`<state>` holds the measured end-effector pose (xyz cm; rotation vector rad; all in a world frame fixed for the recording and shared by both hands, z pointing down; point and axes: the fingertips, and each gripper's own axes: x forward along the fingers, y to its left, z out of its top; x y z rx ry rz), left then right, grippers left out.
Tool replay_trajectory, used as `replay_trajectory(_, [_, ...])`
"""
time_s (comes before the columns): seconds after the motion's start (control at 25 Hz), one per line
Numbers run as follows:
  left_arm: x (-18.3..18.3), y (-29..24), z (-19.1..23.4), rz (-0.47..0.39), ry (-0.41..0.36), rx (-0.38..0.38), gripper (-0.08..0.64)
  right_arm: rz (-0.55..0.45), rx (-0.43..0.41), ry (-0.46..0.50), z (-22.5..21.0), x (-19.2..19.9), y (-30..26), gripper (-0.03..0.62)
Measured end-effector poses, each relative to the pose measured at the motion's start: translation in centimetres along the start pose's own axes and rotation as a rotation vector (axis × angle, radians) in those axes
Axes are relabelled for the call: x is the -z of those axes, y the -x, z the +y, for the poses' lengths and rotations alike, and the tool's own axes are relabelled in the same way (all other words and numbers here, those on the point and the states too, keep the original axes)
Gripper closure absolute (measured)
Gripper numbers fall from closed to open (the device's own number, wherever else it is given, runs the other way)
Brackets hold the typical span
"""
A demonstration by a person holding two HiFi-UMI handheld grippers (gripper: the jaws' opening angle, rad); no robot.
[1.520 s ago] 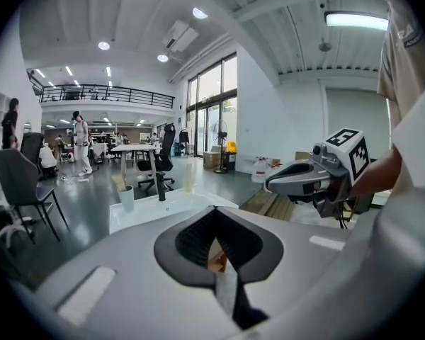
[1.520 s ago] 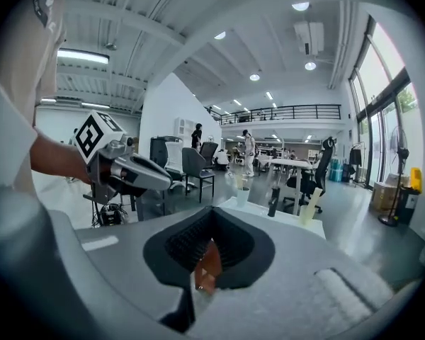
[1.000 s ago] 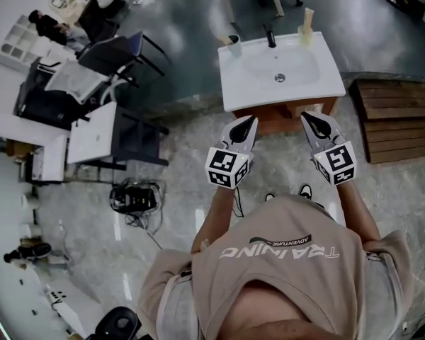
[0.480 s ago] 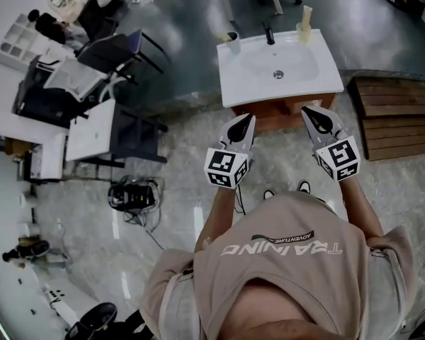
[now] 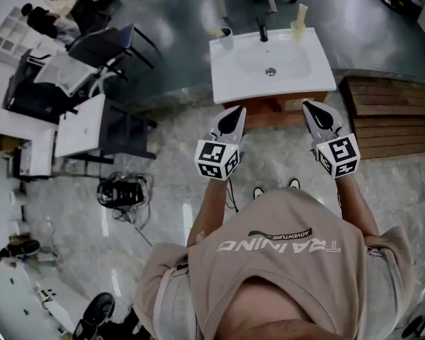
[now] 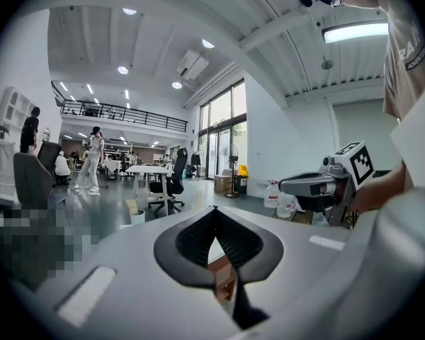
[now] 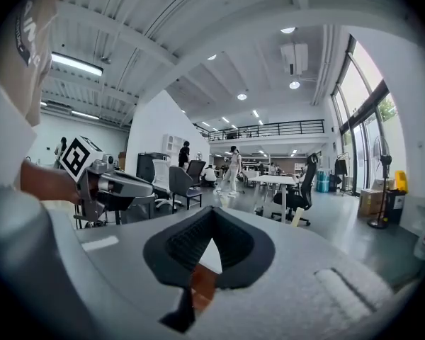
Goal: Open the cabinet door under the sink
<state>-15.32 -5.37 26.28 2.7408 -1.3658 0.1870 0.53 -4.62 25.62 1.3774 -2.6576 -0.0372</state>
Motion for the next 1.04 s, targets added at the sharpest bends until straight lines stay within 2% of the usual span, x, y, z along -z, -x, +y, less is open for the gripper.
replay_trajectory(0.24, [0.8,-0.8,-0.6,0.013,0.026,0.018,0.543,0.029,0.012,-0.011,-0.5,1.2,0.7,0.591])
replay_trajectory(0.48, [0.3,-1.3,-1.6,0.026,0.000,0.053,0.543,0.035,-0.007,-0.005,-0.4,1.6,0.9,0.591])
replay_trajectory(0.72, [-0.5,-0.2,-1.5,0.019,-0.025,0.035,0.543,0.021,-0.030,0.017,0.2,1.2,0.3,0.592])
replay_trajectory(1.04, [0.1,0.6,-1.4,0.044,-0.006,0.031,0.543,0.018,-0.049,0.017,1.0,1.5,0.0,0.591])
